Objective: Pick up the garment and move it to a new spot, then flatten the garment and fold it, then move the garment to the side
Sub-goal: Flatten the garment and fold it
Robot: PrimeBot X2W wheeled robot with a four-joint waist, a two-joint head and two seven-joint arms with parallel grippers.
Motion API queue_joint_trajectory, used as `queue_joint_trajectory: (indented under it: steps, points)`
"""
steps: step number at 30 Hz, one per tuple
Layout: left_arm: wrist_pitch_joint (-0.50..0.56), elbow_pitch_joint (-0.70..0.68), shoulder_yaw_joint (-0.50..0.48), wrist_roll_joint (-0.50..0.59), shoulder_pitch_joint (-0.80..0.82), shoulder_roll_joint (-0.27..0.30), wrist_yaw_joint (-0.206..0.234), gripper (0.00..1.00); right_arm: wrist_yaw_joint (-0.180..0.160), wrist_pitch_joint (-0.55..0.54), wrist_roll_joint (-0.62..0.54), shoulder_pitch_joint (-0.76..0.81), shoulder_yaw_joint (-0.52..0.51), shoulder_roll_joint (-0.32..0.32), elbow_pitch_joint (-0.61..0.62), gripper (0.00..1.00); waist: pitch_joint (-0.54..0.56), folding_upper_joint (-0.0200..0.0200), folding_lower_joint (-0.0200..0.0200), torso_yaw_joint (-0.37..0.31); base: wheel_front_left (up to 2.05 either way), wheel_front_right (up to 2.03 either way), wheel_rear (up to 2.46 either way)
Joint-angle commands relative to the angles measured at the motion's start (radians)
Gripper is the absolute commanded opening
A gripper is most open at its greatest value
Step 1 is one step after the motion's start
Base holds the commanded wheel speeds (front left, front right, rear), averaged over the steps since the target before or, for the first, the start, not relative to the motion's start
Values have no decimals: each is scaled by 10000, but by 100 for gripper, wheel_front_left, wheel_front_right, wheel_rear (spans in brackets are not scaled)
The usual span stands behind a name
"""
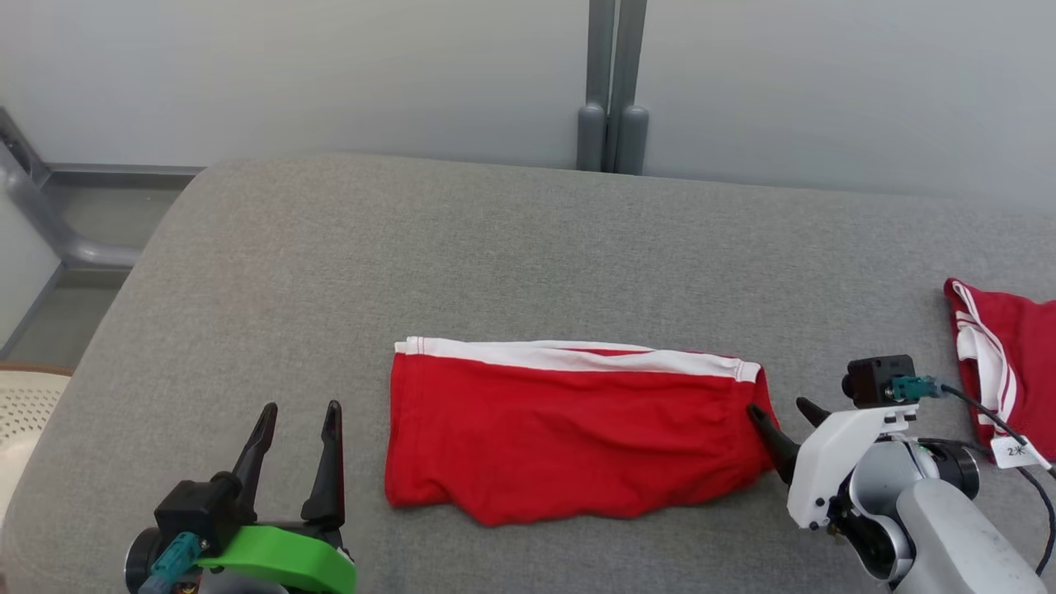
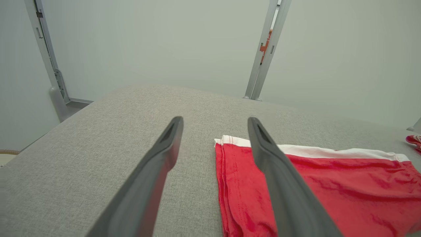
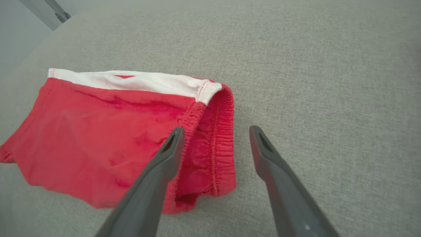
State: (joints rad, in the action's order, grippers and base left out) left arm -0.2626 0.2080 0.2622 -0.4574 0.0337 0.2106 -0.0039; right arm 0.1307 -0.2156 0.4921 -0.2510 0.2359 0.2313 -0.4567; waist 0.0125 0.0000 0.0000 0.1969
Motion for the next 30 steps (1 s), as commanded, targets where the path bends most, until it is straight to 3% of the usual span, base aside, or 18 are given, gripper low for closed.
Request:
queue_joint_trajectory:
  steps: [1, 13, 20, 21, 22, 24, 25, 30]
  points:
    - [-24, 59, -30, 47, 206, -22, -49, 100, -3, -172, -109, -187, -148, -36, -255, 100, -215, 0, 0, 316, 0, 0, 0]
    - [-26, 331, -8, 260, 520, -124, -216, 100, -3, -855, 722, -595, -647, -261, -1718, 100, -771, 0, 0, 958, 0, 0, 0]
    - [-26, 462, 8, 300, 703, -134, -262, 100, -2, -1111, 2144, -1009, 92, -534, -1893, 100, -957, 0, 0, 1126, 0, 0, 0]
    - [-26, 486, 13, 300, 712, -143, -263, 100, -2, -1125, 2273, -1061, 209, -521, -1930, 94, -959, 0, 0, 1136, 0, 0, 0]
    - [-26, 512, 16, 298, 718, -153, -263, 100, -2, -1114, 2380, -1108, 301, -493, -1979, 65, -953, 0, 0, 1141, 0, 0, 0]
    - [-26, 560, 11, 287, 743, -171, -263, 100, -2, -1014, 2563, -1187, 456, -402, -2124, 25, -928, 0, 0, 1133, 0, 0, 0]
    - [-26, 586, -6, 280, 737, -174, -254, 100, -2, -914, 2648, -1250, 519, -354, -2198, 0, -894, 0, 0, 1107, 0, 0, 0]
    - [-26, 696, -33, 226, 575, -204, -264, 100, -5, -525, 3118, -1362, 699, 29, -2192, 0, -706, 0, 0, 843, 0, 0, 0]
